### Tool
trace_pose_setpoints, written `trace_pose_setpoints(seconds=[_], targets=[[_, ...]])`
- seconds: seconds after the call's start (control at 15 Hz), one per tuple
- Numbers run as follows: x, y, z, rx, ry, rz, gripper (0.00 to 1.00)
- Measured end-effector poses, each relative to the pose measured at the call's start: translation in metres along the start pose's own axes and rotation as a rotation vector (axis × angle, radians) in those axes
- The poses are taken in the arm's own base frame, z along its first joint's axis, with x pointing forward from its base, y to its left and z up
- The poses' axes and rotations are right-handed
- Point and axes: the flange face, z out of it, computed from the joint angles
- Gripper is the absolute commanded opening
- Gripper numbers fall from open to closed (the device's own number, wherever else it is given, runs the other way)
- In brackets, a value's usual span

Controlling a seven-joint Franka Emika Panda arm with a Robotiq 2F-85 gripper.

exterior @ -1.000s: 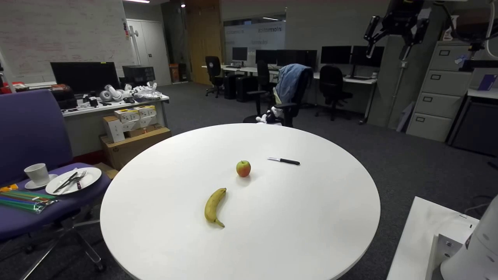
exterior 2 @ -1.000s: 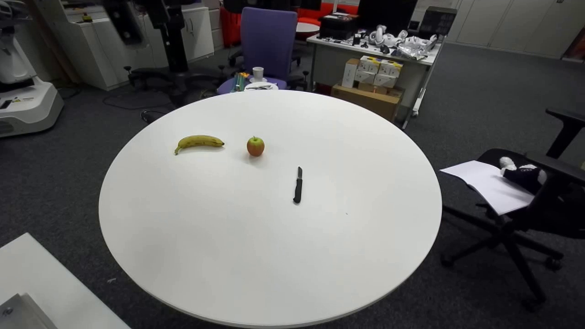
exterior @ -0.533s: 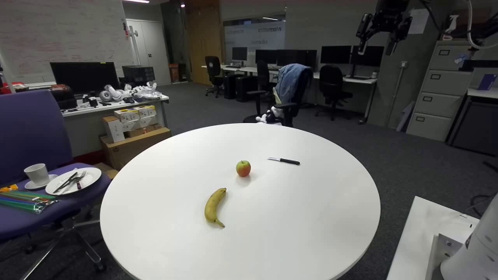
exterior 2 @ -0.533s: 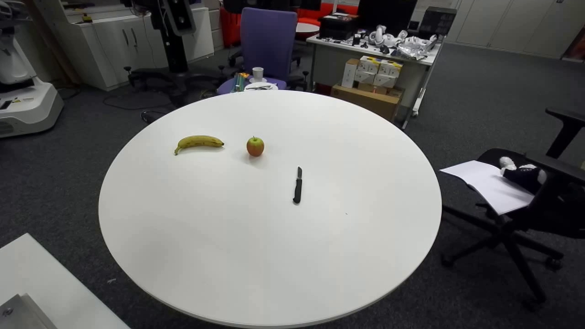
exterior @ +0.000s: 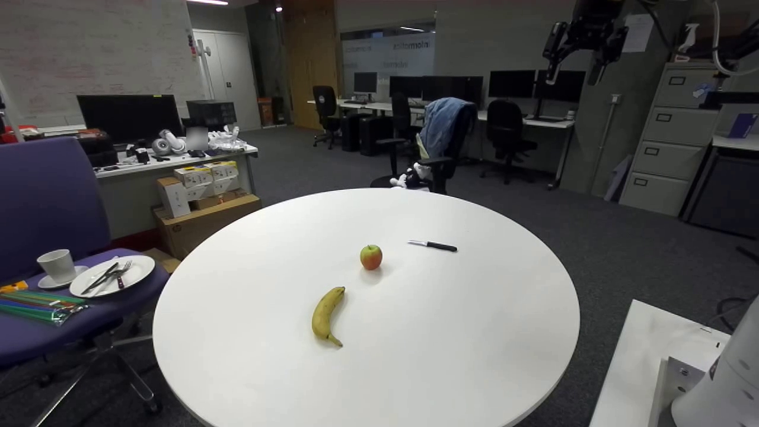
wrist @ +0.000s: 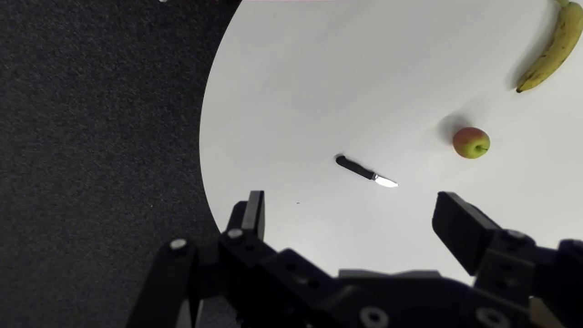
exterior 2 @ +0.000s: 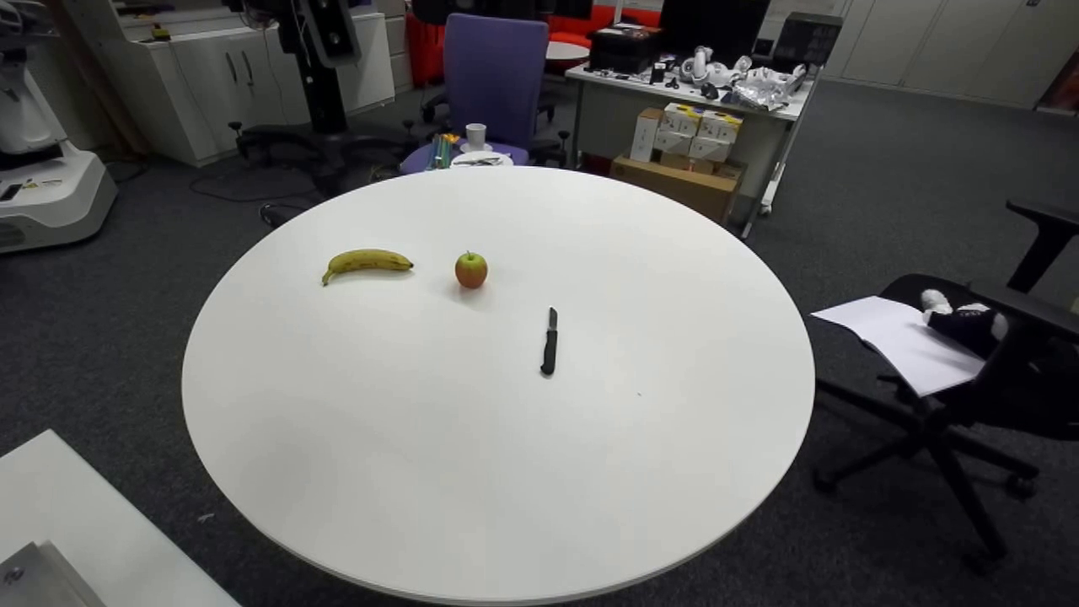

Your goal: Put the knife next to the apple

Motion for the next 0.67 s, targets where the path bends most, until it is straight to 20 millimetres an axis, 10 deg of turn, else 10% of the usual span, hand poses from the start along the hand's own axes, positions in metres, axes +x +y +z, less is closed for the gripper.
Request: trace_pose_setpoints(seconds=[0.67], targets=[[0.030, -0.022, 0.028, -0.036, -0.017, 0.037, 1.00]])
